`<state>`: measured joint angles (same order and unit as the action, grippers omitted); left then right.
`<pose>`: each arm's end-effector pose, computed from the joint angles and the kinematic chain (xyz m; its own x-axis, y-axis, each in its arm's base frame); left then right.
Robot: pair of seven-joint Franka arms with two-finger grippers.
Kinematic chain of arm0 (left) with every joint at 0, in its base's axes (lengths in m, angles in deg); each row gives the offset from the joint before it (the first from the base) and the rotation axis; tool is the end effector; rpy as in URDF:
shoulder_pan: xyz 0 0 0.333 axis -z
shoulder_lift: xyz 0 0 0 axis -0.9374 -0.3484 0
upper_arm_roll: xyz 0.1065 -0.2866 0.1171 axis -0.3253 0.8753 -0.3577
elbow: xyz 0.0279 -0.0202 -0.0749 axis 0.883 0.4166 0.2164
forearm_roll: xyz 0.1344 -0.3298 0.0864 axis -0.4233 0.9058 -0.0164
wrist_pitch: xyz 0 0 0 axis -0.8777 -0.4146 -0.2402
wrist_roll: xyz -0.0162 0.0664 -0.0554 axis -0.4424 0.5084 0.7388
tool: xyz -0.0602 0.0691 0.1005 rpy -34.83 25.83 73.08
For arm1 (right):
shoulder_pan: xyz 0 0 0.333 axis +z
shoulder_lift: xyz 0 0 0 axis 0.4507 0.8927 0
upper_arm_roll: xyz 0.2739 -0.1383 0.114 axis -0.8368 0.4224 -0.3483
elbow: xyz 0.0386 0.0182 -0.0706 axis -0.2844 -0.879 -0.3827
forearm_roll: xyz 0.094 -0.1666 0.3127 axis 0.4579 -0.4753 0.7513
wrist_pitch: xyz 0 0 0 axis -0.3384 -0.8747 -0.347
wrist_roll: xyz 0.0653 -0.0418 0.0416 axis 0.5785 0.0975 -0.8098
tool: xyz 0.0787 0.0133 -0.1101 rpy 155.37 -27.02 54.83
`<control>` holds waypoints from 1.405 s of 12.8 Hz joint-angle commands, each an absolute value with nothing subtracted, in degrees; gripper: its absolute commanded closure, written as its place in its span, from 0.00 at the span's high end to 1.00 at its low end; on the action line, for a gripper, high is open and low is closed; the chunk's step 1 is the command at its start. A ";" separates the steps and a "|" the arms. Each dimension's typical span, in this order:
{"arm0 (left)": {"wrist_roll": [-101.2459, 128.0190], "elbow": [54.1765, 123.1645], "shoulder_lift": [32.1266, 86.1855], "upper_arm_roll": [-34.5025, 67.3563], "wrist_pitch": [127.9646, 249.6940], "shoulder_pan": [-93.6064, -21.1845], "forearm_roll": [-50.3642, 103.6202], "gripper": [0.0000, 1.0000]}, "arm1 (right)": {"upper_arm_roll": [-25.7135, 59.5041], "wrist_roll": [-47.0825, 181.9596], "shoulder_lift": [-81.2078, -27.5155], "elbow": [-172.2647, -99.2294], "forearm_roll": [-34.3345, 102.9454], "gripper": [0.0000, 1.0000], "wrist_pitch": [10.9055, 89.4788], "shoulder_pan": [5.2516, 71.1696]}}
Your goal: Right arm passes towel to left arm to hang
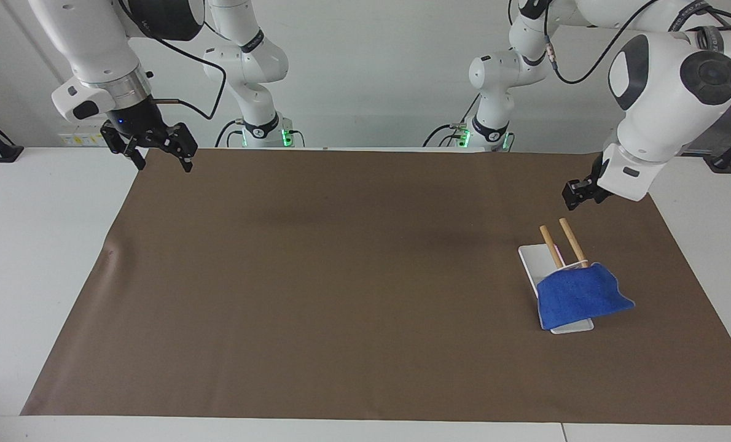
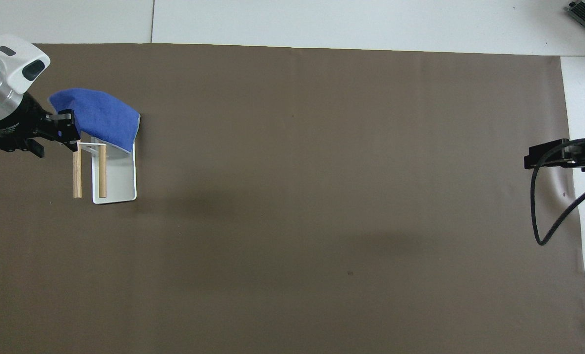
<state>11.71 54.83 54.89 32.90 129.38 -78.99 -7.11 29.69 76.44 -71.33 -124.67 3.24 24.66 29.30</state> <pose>0.5733 -0.0542 0.5728 0.9786 0.1472 -0.1440 0.1313 -0.9847 -0.1143 0.5204 -0.0300 0.6064 0.9974 -0.0694 0.0178 -0.0695 -0.9976 0.0052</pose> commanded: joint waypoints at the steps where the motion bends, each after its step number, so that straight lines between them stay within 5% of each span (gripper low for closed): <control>1: 14.50 54.18 58.04 32.47 127.88 -79.46 -5.19 0.74 | 29.46 75.17 -71.20 -124.28 3.01 1.00 23.56 28.63; 8: 23.91 54.88 61.21 27.29 131.37 -80.60 1.74 0.95 | 29.46 75.17 -71.20 -124.28 3.01 1.00 23.56 28.63; 14: 23.12 66.73 67.54 26.49 141.75 -80.42 2.37 0.95 | 29.46 75.17 -71.20 -124.28 3.01 1.00 23.56 28.63; 18: 23.20 67.71 68.07 26.49 142.82 -80.42 2.28 0.95 | 29.46 75.17 -71.20 -124.28 3.01 1.00 23.56 28.72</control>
